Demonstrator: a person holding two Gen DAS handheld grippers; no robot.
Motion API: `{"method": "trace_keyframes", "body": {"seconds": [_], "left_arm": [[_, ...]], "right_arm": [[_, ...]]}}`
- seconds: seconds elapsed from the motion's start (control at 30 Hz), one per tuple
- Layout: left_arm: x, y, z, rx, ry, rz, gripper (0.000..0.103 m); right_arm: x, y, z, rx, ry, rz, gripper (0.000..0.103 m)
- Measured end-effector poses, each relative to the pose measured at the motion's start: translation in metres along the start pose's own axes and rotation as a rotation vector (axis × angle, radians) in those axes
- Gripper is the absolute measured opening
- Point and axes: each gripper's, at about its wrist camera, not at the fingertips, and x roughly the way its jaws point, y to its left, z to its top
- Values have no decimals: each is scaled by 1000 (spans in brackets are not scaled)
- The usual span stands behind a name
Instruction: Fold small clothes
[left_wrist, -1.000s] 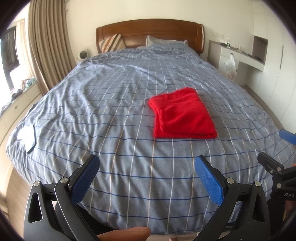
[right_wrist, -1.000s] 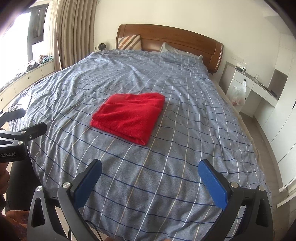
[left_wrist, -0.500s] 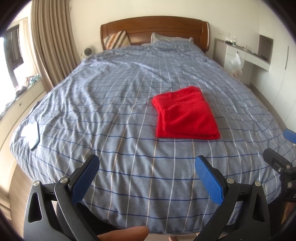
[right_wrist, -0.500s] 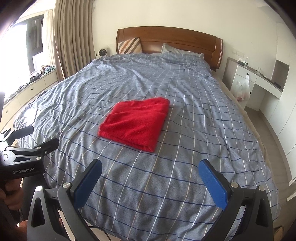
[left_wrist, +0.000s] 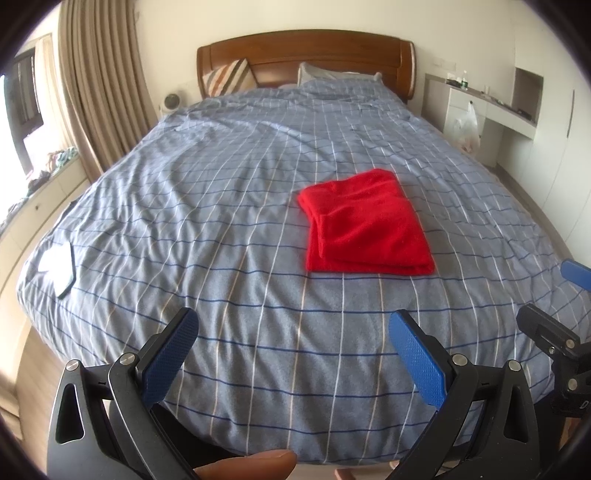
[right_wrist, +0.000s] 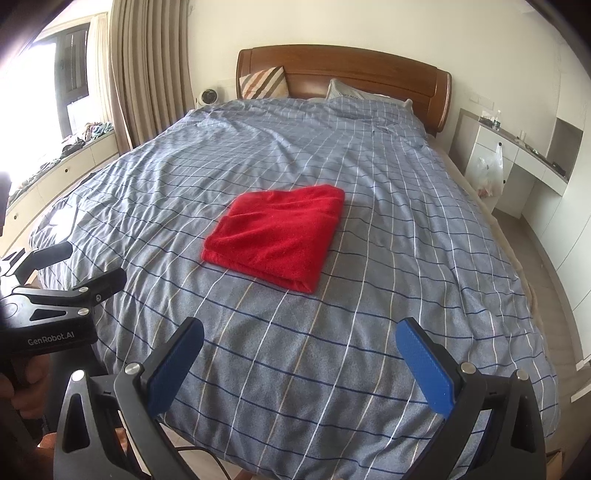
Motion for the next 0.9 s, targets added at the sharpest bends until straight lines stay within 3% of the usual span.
{"method": "trace_keyframes", "body": {"seconds": [0.9], "left_arm": [[1,-2,-3,20,14,-21,103]], "right_arm": [[-1,7,1,0,18,24,102]]}}
